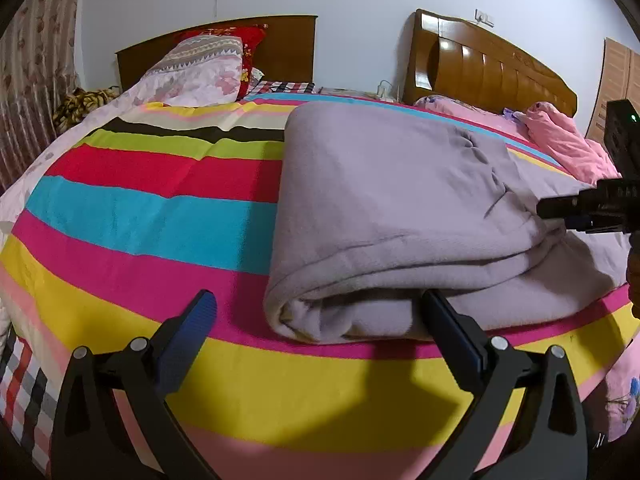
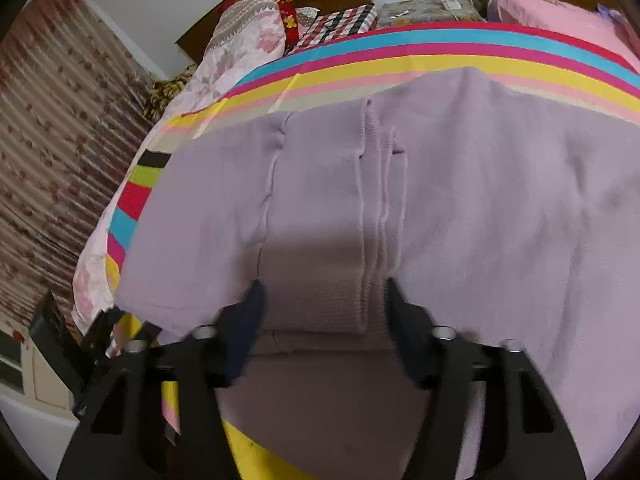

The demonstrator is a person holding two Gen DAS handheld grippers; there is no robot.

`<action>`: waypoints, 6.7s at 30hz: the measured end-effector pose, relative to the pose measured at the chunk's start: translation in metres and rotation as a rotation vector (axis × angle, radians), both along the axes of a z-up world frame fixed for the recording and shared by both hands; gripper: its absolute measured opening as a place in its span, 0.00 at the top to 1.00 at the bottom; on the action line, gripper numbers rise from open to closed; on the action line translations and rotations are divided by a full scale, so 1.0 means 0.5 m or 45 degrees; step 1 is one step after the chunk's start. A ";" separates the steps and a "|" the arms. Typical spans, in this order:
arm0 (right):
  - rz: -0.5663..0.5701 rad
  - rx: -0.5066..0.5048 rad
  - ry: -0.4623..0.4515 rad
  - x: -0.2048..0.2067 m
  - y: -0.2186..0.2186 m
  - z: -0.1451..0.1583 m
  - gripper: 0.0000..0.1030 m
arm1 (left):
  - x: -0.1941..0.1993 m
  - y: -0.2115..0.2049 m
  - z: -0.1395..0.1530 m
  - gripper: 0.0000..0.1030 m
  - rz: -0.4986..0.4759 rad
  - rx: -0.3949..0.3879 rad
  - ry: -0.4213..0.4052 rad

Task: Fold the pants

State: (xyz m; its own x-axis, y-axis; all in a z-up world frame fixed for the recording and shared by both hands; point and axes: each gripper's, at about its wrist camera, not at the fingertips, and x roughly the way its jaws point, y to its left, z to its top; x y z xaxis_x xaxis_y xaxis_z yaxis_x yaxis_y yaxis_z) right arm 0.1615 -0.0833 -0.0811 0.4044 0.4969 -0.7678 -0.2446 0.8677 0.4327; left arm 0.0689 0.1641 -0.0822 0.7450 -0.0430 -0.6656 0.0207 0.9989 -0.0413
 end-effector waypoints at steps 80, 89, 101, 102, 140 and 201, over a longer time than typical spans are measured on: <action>0.145 -0.320 -0.506 -0.119 0.041 0.060 0.53 | 0.096 -0.081 0.121 0.02 -0.161 -0.113 0.077; 0.159 -0.187 -0.377 -0.116 -0.036 0.006 0.56 | 0.115 -0.098 0.044 0.02 -0.180 0.030 0.219; 0.223 -0.324 -0.405 0.054 -0.003 0.041 0.54 | 0.389 -0.103 0.093 0.02 -0.069 -0.013 0.265; 0.231 -0.336 -0.402 0.060 -0.005 0.028 0.53 | 0.403 -0.098 0.068 0.02 -0.051 -0.005 0.295; -0.898 0.131 -0.146 -0.254 -0.686 -0.038 0.31 | 0.370 -0.106 0.033 0.01 -0.014 0.057 0.228; -1.054 0.390 -0.186 -0.255 -0.700 -0.084 0.76 | 0.206 -0.389 0.049 0.02 -0.386 0.201 0.130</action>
State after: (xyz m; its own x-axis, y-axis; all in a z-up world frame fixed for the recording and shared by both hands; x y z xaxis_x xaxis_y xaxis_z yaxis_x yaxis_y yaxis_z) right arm 0.0338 -0.4333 -0.1232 0.8078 0.1770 -0.5623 0.3380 0.6423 0.6879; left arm 0.1722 -0.0306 -0.0577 0.6435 -0.1426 -0.7521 0.3207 0.9423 0.0958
